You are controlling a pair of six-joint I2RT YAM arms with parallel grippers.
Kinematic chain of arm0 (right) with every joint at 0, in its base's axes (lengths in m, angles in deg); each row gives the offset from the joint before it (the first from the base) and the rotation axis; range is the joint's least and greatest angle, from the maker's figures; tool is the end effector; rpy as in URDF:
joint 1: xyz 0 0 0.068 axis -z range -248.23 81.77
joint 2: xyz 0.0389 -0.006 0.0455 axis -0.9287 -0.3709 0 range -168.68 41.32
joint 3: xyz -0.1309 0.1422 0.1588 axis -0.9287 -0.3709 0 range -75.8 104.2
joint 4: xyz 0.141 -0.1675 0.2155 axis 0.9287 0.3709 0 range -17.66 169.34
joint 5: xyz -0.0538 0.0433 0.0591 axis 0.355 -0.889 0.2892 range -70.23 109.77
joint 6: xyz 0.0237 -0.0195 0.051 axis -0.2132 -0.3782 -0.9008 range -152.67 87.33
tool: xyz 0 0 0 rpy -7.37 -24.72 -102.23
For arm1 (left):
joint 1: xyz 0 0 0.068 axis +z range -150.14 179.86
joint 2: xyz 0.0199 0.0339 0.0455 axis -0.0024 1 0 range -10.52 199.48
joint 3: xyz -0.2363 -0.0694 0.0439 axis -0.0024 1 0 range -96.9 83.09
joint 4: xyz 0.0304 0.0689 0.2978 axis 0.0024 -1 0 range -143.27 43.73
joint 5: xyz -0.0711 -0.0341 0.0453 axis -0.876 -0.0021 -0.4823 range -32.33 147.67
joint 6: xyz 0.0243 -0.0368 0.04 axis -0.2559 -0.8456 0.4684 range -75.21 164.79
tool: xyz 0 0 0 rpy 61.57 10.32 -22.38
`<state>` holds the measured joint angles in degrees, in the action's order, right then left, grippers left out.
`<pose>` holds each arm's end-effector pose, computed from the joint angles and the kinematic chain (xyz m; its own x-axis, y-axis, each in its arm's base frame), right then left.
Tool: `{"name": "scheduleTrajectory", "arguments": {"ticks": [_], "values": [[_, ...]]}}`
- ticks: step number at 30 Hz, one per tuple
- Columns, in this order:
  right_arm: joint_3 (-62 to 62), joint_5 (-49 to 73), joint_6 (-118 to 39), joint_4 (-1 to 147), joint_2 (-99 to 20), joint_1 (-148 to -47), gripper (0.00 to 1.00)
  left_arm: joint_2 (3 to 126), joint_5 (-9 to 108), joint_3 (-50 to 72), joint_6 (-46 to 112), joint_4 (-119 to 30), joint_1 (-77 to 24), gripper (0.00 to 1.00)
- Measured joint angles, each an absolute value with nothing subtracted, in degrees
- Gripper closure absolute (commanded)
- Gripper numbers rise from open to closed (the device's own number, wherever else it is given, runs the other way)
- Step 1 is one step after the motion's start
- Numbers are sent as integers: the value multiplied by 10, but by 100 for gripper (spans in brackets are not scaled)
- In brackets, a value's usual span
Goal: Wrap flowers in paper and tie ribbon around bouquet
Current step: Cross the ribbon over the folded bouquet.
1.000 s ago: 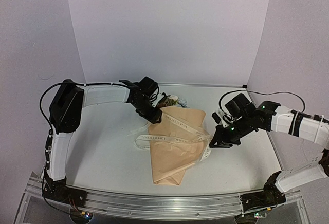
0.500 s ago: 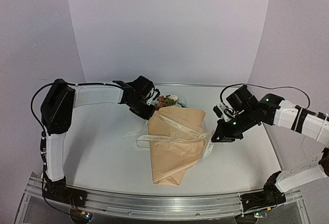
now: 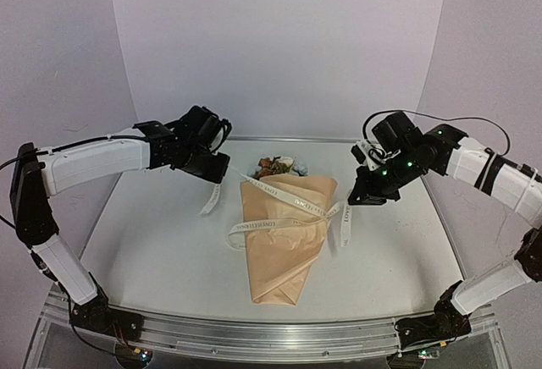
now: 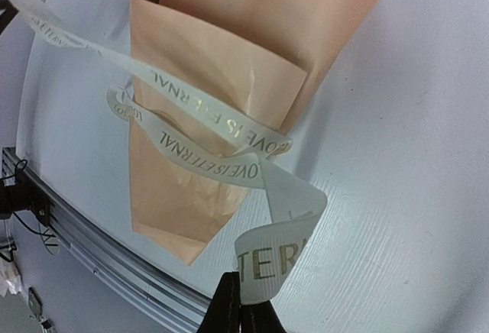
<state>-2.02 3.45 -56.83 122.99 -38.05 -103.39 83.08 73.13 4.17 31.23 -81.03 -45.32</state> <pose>0.2691 0.2046 0.2847 -0.8987 -0.1525 -0.4112 -0.3425 0.8298 0.4406 0.2968 -0.2823 0.2491 -0.6522 0.3358 -0.6796 0.4204 0.9062 0.0444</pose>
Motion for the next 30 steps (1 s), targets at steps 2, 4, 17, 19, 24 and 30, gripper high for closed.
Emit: {"name": "scheduleTrajectory", "arguments": {"ticks": [2, 4, 17, 19, 24, 30], "values": [[-18, 37, -569, 1235, -385, -1014, 100, 831, 730, 61, 299, -814, -459, 100], [-24, 40, -571, 1242, -386, -994, 100, 831, 727, 82, 284, -824, -462, 100], [-189, 63, -593, 1265, -368, -926, 100, 845, 683, 155, 195, -868, -445, 100], [-203, 69, -597, 1266, -362, -915, 100, 854, 682, 163, 184, -881, -436, 100], [-221, 82, -609, 1267, -341, -884, 100, 866, 686, 173, 166, -919, -411, 100], [-221, 77, -617, 1275, -337, -862, 100, 872, 681, 173, 163, -932, -407, 100]]}}
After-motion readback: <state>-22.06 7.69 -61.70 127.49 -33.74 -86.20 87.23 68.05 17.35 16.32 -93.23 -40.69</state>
